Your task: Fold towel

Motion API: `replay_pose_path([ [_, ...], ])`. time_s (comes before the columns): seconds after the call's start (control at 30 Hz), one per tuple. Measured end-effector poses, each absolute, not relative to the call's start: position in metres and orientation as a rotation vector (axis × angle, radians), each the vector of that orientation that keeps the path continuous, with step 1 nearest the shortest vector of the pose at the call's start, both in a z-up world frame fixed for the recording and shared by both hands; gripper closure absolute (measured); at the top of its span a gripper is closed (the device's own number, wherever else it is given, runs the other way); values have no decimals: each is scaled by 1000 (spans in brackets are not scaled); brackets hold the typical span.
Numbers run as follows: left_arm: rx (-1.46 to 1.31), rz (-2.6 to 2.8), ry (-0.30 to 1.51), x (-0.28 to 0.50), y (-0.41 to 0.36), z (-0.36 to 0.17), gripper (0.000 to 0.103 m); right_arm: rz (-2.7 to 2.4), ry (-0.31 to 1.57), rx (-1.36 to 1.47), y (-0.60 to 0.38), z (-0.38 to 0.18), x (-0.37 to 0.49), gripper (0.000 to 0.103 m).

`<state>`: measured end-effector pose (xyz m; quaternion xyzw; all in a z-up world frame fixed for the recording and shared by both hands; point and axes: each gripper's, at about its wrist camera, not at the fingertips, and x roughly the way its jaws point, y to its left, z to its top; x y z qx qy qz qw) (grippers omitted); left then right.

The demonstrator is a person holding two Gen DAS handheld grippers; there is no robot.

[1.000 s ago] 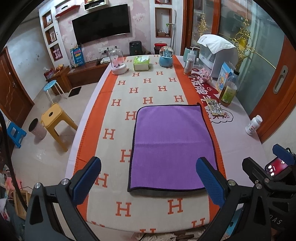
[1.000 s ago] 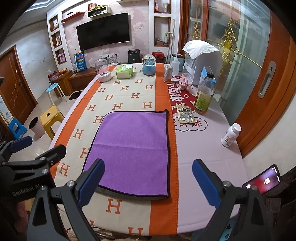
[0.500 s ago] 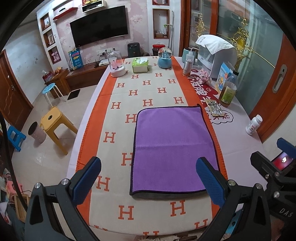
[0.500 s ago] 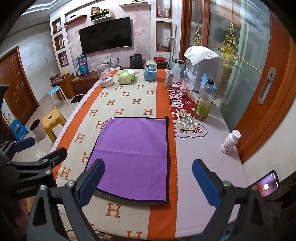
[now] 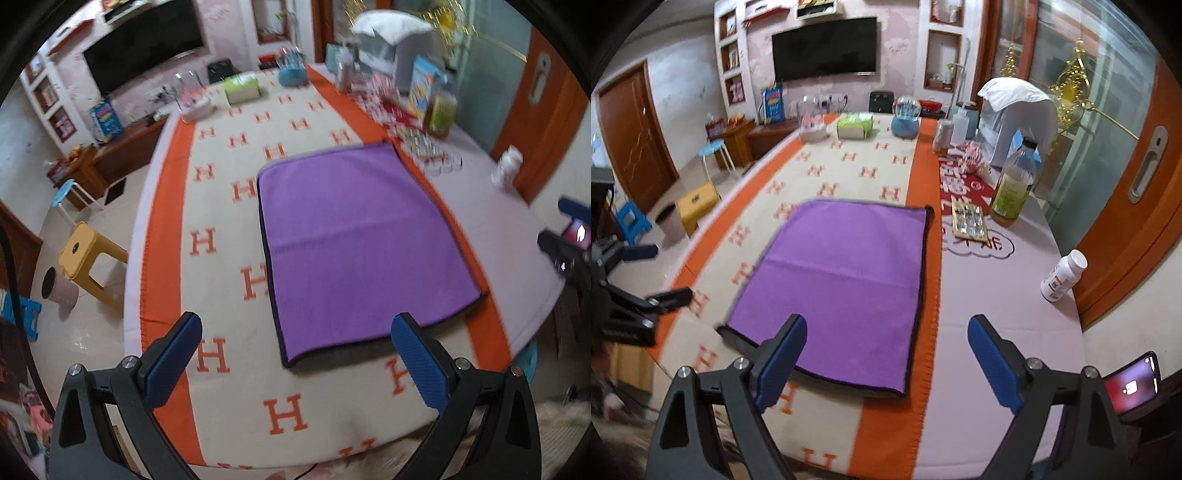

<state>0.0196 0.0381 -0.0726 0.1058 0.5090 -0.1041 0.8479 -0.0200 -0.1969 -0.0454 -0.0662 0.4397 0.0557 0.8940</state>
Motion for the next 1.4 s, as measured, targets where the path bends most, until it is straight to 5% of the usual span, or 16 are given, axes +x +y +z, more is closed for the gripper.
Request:
replay_pose_path([
  [0.4, 274, -449, 1195, 19, 52, -157, 1, 339, 1031, -221, -205, -120, -30, 26],
  [0.53, 269, -513, 1216, 25, 53, -171, 6, 419, 1073, -259, -210, -141, -29, 40],
  [0.8, 255, -636, 1229, 42, 49, -177, 8, 515, 1114, -260, -221, -159, -15, 50],
  [1.4, 303, -813, 1279, 55, 22, -200, 38, 662, 1189, -331, -210, -182, -4, 77],
])
